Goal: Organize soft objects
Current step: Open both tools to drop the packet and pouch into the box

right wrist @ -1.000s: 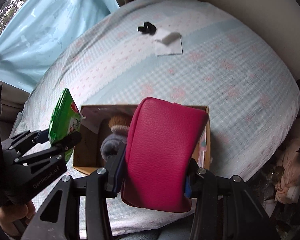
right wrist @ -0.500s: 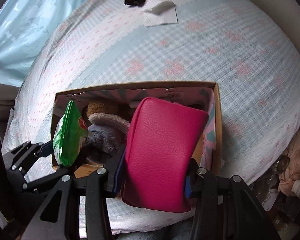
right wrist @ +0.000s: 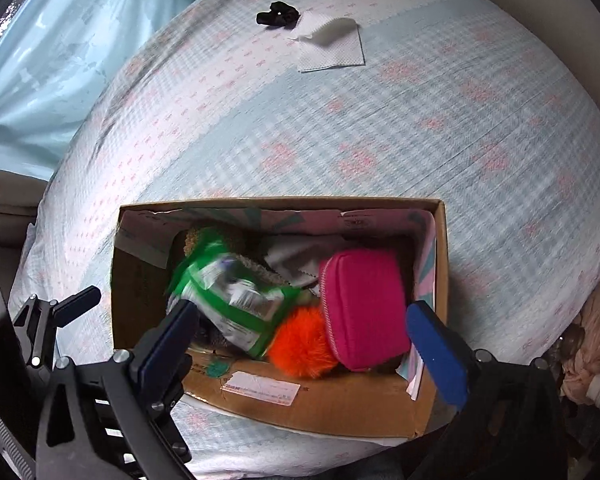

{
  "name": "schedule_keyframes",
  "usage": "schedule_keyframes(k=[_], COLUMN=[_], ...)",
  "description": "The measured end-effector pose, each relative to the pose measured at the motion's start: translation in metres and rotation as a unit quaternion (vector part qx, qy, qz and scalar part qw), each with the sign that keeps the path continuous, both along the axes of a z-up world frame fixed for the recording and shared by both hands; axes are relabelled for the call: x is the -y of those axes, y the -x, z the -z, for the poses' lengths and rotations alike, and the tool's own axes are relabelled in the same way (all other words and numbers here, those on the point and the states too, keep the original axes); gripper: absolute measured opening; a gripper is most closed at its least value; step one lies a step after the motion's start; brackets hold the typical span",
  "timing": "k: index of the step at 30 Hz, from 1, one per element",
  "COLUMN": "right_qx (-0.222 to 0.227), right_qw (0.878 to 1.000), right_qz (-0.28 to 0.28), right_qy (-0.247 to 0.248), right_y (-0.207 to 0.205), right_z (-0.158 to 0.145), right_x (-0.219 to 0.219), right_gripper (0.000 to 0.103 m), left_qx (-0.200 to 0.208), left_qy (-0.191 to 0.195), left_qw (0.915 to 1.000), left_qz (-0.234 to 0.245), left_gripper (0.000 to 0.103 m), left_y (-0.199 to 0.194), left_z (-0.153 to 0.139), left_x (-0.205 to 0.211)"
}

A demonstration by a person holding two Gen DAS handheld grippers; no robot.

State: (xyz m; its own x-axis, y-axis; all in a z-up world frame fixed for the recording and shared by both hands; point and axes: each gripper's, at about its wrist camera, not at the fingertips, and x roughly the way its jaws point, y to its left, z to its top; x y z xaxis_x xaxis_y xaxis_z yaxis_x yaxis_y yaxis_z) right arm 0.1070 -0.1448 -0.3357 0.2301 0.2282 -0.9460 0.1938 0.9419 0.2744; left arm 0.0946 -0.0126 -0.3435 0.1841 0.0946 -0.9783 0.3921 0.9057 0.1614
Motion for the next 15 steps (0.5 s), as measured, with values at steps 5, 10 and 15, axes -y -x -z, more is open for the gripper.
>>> schedule_keyframes(k=[5, 10, 15], right_qx=[0.002, 0.011, 0.026], right_qw=[1.000, 1.000, 0.999], right_qz=[0.002, 0.000, 0.000], right_qy=[0.001, 0.011, 0.025], right_y=[0.003, 0.005, 0.011], right_z=[-0.005, -0.018, -0.041], right_x=[0.003, 0.002, 0.002], right_gripper=[0.103, 0.103, 0.103], left_qx=[0.004, 0.011, 0.029], left_qy=[0.004, 0.013, 0.028], left_qw=[1.0000, 0.9998, 0.9986], left_qz=[-0.003, -0.014, -0.034], left_gripper=[0.103, 0.103, 0.103], left_y=[-0.001, -0.003, -0.004], left_z=[-0.008, -0.028, -0.052], left_x=[-0.001, -0.003, -0.009])
